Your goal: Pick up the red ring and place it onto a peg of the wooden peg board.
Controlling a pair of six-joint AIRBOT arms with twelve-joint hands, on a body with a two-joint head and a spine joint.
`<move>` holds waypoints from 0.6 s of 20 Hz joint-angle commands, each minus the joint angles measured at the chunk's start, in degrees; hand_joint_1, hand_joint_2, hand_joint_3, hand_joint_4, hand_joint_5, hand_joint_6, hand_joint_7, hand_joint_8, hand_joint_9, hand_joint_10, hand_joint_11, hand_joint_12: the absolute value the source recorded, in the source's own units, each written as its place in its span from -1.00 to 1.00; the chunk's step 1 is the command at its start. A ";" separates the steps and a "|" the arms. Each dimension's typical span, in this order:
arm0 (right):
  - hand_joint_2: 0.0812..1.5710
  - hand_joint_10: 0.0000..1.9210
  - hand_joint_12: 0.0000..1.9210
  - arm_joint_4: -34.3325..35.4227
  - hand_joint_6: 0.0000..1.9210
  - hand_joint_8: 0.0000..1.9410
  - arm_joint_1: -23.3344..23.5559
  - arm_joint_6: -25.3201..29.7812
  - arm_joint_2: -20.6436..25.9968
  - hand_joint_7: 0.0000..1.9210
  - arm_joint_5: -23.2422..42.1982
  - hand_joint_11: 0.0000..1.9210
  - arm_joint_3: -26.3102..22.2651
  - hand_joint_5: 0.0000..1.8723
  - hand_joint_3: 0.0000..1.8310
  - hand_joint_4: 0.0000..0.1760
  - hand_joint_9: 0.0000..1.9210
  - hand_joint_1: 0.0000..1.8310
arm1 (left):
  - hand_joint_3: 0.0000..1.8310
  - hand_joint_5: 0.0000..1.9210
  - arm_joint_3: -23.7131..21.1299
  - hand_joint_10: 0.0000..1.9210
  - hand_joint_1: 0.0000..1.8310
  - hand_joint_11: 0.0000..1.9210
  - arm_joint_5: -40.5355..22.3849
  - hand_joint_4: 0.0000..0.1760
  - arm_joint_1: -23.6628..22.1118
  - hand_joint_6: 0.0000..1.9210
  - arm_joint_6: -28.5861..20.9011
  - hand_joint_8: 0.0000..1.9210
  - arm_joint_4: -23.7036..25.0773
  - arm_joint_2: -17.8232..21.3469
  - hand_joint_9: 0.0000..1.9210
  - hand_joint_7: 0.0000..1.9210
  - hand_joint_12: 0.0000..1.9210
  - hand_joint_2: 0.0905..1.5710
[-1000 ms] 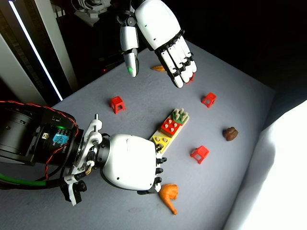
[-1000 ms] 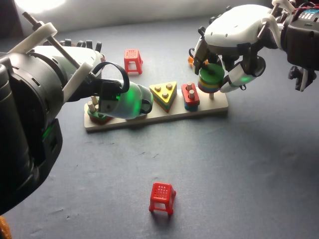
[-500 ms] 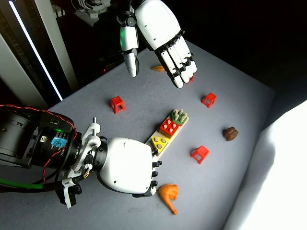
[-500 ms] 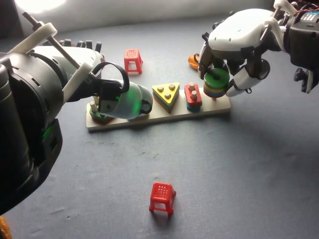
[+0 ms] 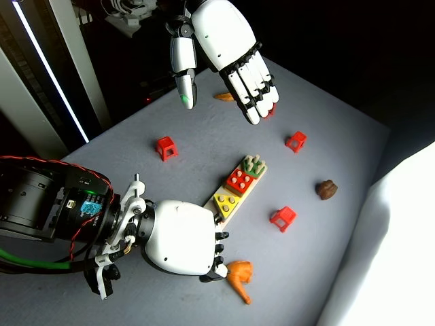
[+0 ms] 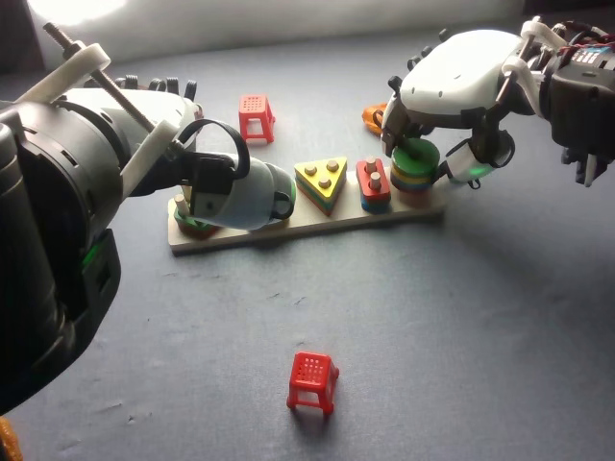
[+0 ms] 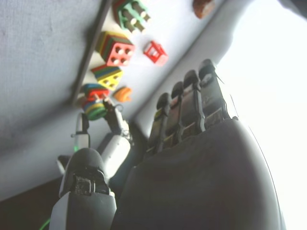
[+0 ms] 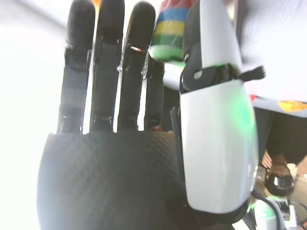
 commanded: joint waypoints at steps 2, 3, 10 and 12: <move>0.23 -1.00 0.18 -0.03 -0.99 -1.00 0.43 -0.20 0.38 -0.30 6.78 -0.82 0.34 -0.36 -1.00 -1.00 -0.30 0.15 | -1.00 -1.00 0.22 -1.00 -1.00 -1.00 0.48 -1.00 -0.64 -1.00 0.00 -1.00 5.51 -0.01 -1.00 -1.00 -1.00 0.53; 0.23 -1.00 0.18 -0.03 -1.00 -1.00 0.51 -0.20 0.39 -0.33 6.74 -0.84 0.34 -0.38 -1.00 -1.00 -0.33 0.14 | -1.00 -1.00 0.22 -1.00 -1.00 -1.00 0.48 -1.00 -0.64 -1.00 0.00 -1.00 5.51 -0.01 -1.00 -1.00 -1.00 0.53; 0.24 -1.00 0.04 -0.03 -1.00 -1.00 1.29 -0.20 0.88 -0.60 5.32 -1.00 0.31 -0.64 -1.00 -1.00 -0.63 -0.02 | -1.00 -1.00 0.28 -0.99 -1.00 -0.97 0.48 -1.00 -0.67 -1.00 0.00 -1.00 5.51 -0.01 -0.99 -0.99 -0.98 0.53; 0.21 -1.00 0.00 0.64 -1.00 -1.00 2.36 0.01 1.98 -0.63 4.29 -1.00 -0.11 -0.66 -1.00 -1.00 -0.64 -0.01 | -1.00 -1.00 0.28 -1.00 -1.00 -1.00 0.48 -1.00 -0.70 -1.00 0.00 -1.00 5.51 -0.01 -1.00 -1.00 -0.99 0.52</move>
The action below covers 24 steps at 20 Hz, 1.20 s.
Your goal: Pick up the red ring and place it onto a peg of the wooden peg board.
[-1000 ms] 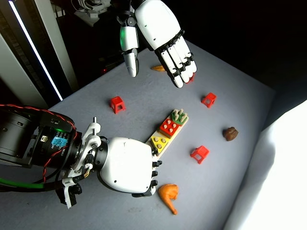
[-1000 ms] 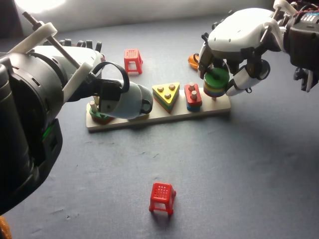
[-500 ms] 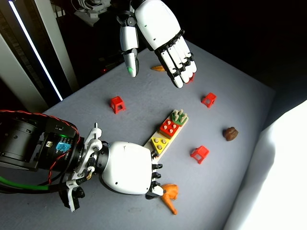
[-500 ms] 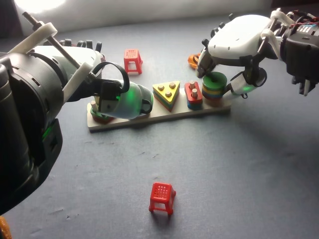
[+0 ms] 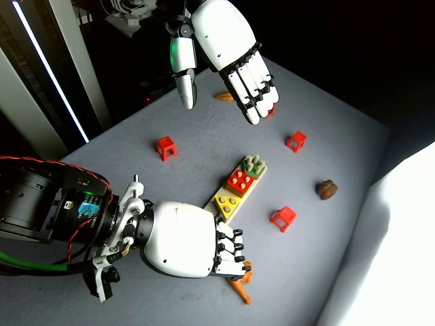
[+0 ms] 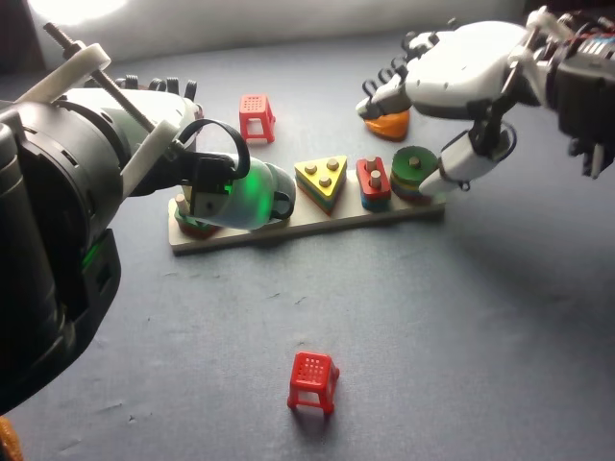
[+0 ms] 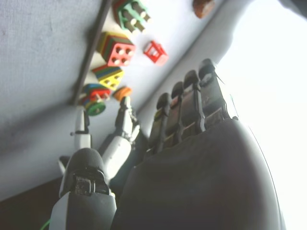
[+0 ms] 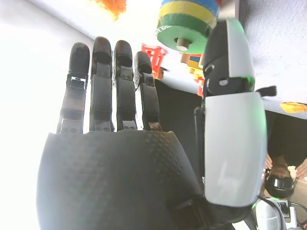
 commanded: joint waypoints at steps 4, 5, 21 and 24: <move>0.23 -1.00 -0.06 1.07 -1.00 -1.00 2.60 -0.20 6.89 -0.66 3.06 -1.00 -5.49 -0.68 -0.99 -1.00 -0.68 -0.02 | -1.00 -1.00 0.33 -1.00 -1.00 -0.99 0.48 -1.00 -0.74 -1.00 0.00 -1.00 5.49 -0.01 -1.00 -1.00 -0.99 0.53; 0.23 -0.99 -0.04 1.06 -1.00 -1.00 2.73 -0.73 9.09 -0.65 2.56 -1.00 -7.56 -0.67 -1.00 -1.00 -0.67 -0.04 | -1.00 -1.00 0.36 -1.00 -1.00 -0.99 0.48 -1.00 -0.78 -1.00 0.00 -1.00 5.50 -0.01 -1.00 -1.00 -0.99 0.53; 0.17 -1.00 -1.00 1.03 -1.00 -1.00 10.16 -0.84 41.18 -1.00 -8.51 -1.00 -33.09 -1.00 -1.00 -1.00 -1.00 0.03 | -1.00 -1.00 0.40 -1.00 -1.00 -0.98 0.47 -1.00 -1.04 -1.00 0.85 -1.00 6.67 -0.13 -0.99 -1.00 -0.99 0.54; 0.14 -1.00 -1.00 1.02 -1.00 -1.00 11.28 -1.23 43.41 -1.00 -9.40 -0.99 -34.90 -1.00 -1.00 -1.00 -1.00 0.01 | -1.00 -1.00 0.39 -1.00 -1.00 -0.98 0.47 -1.00 -1.12 -1.00 0.90 -1.00 6.67 -0.13 -1.00 -1.00 -0.99 0.54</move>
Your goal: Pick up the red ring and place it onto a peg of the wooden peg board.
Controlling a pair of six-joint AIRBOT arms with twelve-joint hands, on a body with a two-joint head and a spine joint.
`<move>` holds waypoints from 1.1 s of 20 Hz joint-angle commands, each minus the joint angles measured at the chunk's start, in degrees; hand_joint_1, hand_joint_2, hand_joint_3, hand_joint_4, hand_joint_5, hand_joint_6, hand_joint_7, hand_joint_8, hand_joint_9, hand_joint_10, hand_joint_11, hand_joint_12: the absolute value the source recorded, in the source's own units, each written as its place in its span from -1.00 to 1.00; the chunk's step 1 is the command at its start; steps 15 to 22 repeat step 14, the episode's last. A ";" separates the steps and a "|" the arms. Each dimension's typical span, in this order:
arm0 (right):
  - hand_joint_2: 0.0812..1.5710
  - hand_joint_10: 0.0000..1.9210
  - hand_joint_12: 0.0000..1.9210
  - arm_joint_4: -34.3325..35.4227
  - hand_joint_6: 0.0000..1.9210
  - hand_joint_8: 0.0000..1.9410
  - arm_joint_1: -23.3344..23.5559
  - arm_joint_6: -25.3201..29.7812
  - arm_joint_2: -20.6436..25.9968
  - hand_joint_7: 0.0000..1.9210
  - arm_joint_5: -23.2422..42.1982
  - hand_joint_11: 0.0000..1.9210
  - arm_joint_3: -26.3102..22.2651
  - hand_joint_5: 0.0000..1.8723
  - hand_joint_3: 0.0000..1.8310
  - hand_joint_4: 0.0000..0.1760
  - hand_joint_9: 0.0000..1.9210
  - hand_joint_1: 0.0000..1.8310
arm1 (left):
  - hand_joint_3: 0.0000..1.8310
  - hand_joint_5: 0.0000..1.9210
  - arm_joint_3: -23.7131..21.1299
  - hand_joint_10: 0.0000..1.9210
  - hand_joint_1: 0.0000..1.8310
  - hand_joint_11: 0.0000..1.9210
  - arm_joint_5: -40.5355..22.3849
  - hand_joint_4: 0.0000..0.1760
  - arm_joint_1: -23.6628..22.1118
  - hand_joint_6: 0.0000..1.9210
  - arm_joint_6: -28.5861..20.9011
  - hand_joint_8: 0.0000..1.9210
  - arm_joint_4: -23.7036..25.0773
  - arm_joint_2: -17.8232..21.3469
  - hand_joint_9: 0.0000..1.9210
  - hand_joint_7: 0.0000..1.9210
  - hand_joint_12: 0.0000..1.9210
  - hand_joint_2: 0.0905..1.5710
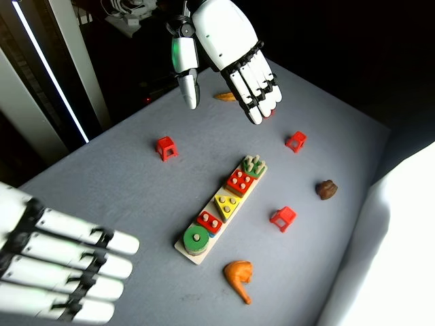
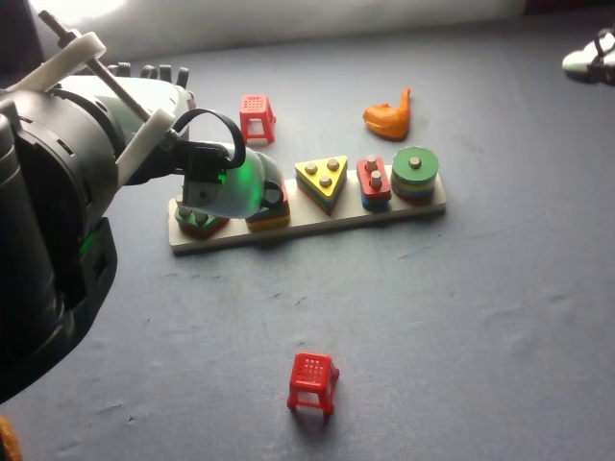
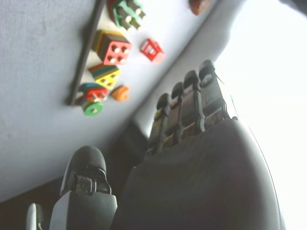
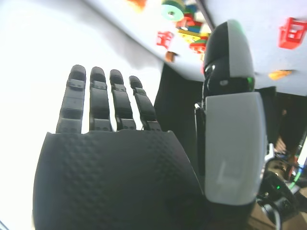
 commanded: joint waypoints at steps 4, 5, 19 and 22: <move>0.17 -1.00 -1.00 0.35 -1.00 -1.00 1.54 -0.02 0.47 -1.00 5.07 -1.00 -0.53 -1.00 -1.00 -1.00 -1.00 0.02 | -1.00 -0.98 -0.06 -0.99 -1.00 -0.97 0.25 -1.00 -0.85 -0.99 0.28 -0.99 5.49 -0.06 -0.98 -0.98 -0.98 0.54; 0.17 -1.00 -1.00 0.35 -1.00 -1.00 1.55 -0.07 0.47 -1.00 5.14 -1.00 -0.53 -1.00 -1.00 -1.00 -1.00 0.02 | -1.00 -0.98 -0.07 -0.99 -1.00 -0.97 0.25 -1.00 -0.84 -0.99 0.28 -0.99 5.49 -0.06 -0.98 -0.98 -0.98 0.54; 0.22 -1.00 -0.99 0.34 -1.00 -1.00 1.34 -0.29 0.39 -1.00 8.41 -0.99 -0.56 -1.00 -0.99 -1.00 -1.00 0.01 | -1.00 -1.00 -0.15 -0.99 -1.00 -0.97 0.24 -1.00 -0.80 -1.00 0.27 -1.00 5.43 -0.06 -0.98 -0.99 -0.96 0.54; 0.22 -1.00 -0.99 0.34 -1.00 -1.00 1.34 -0.29 0.39 -1.00 8.41 -0.99 -0.56 -1.00 -0.99 -1.00 -1.00 0.01 | -1.00 -1.00 -0.15 -0.99 -1.00 -0.97 0.24 -1.00 -0.80 -1.00 0.27 -1.00 5.43 -0.06 -0.98 -0.99 -0.96 0.54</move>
